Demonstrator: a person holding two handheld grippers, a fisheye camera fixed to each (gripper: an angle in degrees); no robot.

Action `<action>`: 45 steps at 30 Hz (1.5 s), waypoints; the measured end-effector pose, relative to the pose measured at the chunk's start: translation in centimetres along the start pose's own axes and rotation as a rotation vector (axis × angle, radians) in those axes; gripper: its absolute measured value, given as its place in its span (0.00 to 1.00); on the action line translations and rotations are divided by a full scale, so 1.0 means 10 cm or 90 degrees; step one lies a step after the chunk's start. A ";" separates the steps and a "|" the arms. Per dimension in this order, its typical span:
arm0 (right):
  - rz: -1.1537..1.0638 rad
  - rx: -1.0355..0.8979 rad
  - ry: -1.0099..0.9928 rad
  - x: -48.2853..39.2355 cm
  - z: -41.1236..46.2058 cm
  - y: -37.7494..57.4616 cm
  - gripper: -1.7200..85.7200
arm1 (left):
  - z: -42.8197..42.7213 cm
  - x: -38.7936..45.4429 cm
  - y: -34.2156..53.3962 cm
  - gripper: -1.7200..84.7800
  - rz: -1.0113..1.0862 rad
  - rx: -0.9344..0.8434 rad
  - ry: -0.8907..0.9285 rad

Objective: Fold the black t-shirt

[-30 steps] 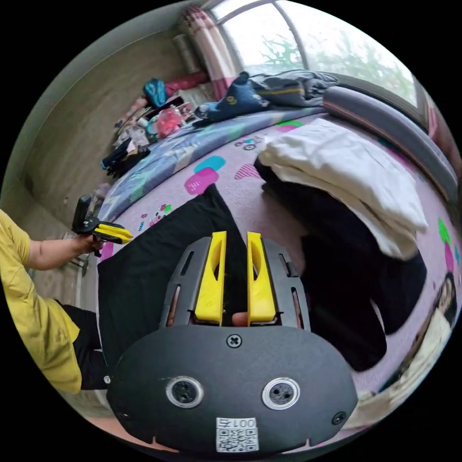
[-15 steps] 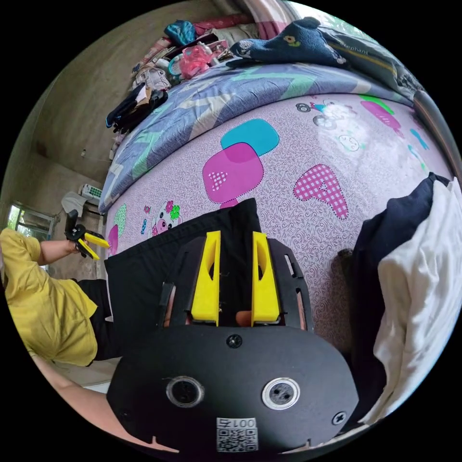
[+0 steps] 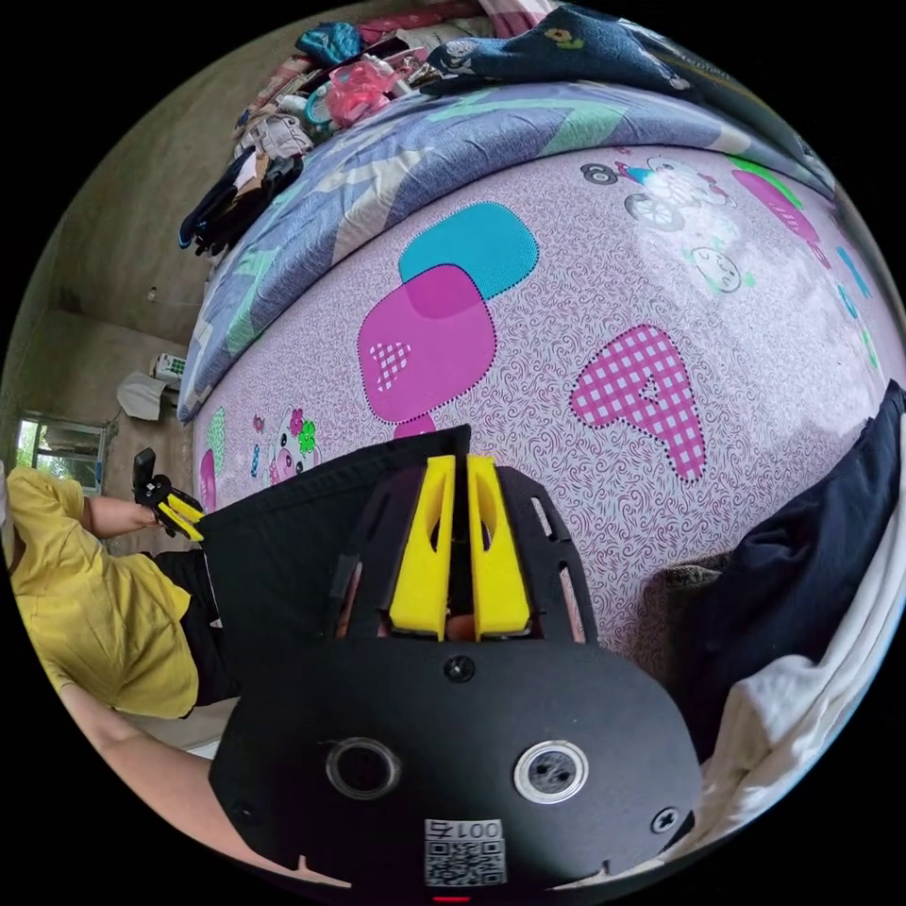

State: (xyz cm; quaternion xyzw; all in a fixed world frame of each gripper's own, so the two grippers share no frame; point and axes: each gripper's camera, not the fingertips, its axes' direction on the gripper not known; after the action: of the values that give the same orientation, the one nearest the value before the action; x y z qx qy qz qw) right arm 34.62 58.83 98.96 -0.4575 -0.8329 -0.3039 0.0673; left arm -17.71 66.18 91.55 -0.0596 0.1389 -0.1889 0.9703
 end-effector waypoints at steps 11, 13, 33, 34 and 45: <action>-0.132 0.066 0.061 -0.64 -0.15 -0.40 0.03 | -0.45 -0.01 0.15 0.01 -0.004 0.038 -0.041; -0.148 0.077 0.065 -0.80 -0.08 -0.63 0.03 | -0.56 -0.09 0.17 0.01 -0.017 0.037 -0.055; 0.035 0.383 -0.006 -1.05 -0.40 -0.34 0.06 | -1.27 -0.20 0.28 0.01 -0.098 0.195 -0.197; 0.070 0.404 0.009 -1.01 -0.52 -0.08 0.05 | -1.29 -0.14 0.28 0.01 -0.092 0.208 -0.223; 0.394 0.239 0.331 -0.27 -0.97 1.55 0.03 | -0.41 1.18 -0.57 0.00 0.183 0.131 -0.216</action>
State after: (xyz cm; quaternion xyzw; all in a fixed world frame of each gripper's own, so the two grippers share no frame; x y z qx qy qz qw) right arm 47.04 57.51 112.60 -0.5735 -0.6528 -0.2181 0.4443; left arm -10.37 56.17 85.66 0.0289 -0.0386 -0.0495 0.9976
